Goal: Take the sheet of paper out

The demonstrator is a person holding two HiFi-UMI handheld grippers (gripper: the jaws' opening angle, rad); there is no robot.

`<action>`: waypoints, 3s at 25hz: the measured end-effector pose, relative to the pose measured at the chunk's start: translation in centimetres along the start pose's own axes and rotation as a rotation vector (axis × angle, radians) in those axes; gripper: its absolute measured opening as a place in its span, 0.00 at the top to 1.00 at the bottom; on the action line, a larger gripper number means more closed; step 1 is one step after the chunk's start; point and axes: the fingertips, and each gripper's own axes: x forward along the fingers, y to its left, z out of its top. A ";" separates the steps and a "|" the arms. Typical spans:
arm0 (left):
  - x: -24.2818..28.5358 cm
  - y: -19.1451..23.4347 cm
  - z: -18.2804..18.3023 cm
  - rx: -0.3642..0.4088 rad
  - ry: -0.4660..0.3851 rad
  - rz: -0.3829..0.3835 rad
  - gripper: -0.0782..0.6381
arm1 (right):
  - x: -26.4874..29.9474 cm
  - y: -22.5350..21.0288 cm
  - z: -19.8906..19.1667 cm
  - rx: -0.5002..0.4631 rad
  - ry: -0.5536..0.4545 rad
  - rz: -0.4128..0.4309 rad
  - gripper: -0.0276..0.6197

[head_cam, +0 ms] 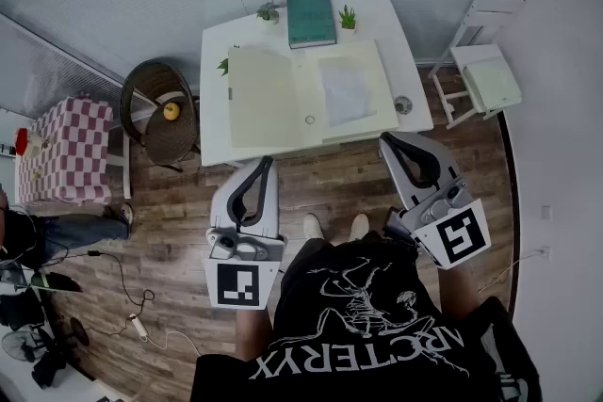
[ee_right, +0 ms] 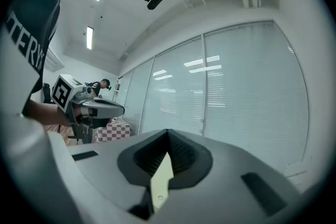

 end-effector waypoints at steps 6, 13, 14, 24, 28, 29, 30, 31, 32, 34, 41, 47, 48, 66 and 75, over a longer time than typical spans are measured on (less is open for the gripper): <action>0.8 0.0 -0.3 -0.002 0.006 0.000 0.88 | 0.4 -0.6 0.0 -0.012 -0.007 0.004 0.94; 1.4 -0.6 -0.4 -0.001 0.020 0.015 0.88 | -0.5 -1.4 0.2 0.027 -0.049 0.016 0.94; 1.6 -0.7 -0.3 -0.005 0.021 0.018 0.87 | -0.6 -1.6 0.2 0.025 -0.046 0.016 0.94; 4.1 -2.5 -1.3 0.003 0.046 0.036 0.87 | -1.3 -3.7 -2.2 0.032 0.018 0.065 0.94; 6.0 -0.9 -2.7 -0.012 0.071 0.023 0.88 | 1.0 -4.6 -3.1 0.029 0.035 0.065 0.94; 6.7 -0.3 -3.0 -0.018 0.073 0.020 0.87 | 2.0 -4.8 -3.3 0.029 0.037 0.063 0.94; 7.4 0.4 -3.3 -0.019 0.073 0.014 0.87 | 3.0 -5.1 -3.4 0.031 0.039 0.059 0.94; 8.2 1.1 -3.7 -0.013 0.074 0.004 0.87 | 4.0 -5.5 -3.5 0.033 0.042 0.053 0.94; 9.0 1.8 -4.0 -0.008 0.073 -0.008 0.88 | 5.2 -5.9 -3.6 0.032 0.047 0.047 0.94; 10.9 3.6 -4.6 -0.012 0.068 -0.033 0.87 | 7.7 -6.6 -3.7 0.020 0.057 0.035 0.94; 16.7 10.9 -4.9 0.004 0.013 -0.127 0.88 | 17.0 -8.5 -2.2 0.023 0.058 -0.003 0.94; 19.1 14.7 -5.5 -0.022 -0.014 -0.184 0.88 | 21.3 -9.1 -2.0 -0.016 0.101 -0.050 0.94; 19.4 15.0 -5.6 -0.019 -0.014 -0.187 0.87 | 21.6 -9.3 -1.9 -0.016 0.103 -0.055 0.94; 25.8 9.8 -16.6 -0.377 0.240 -0.126 0.71 | 18.7 -15.3 -3.9 -0.002 0.088 0.016 0.94; 29.7 1.5 -37.6 -0.872 0.697 -0.284 0.50 | 14.7 -18.6 -4.8 0.010 0.095 -0.046 0.94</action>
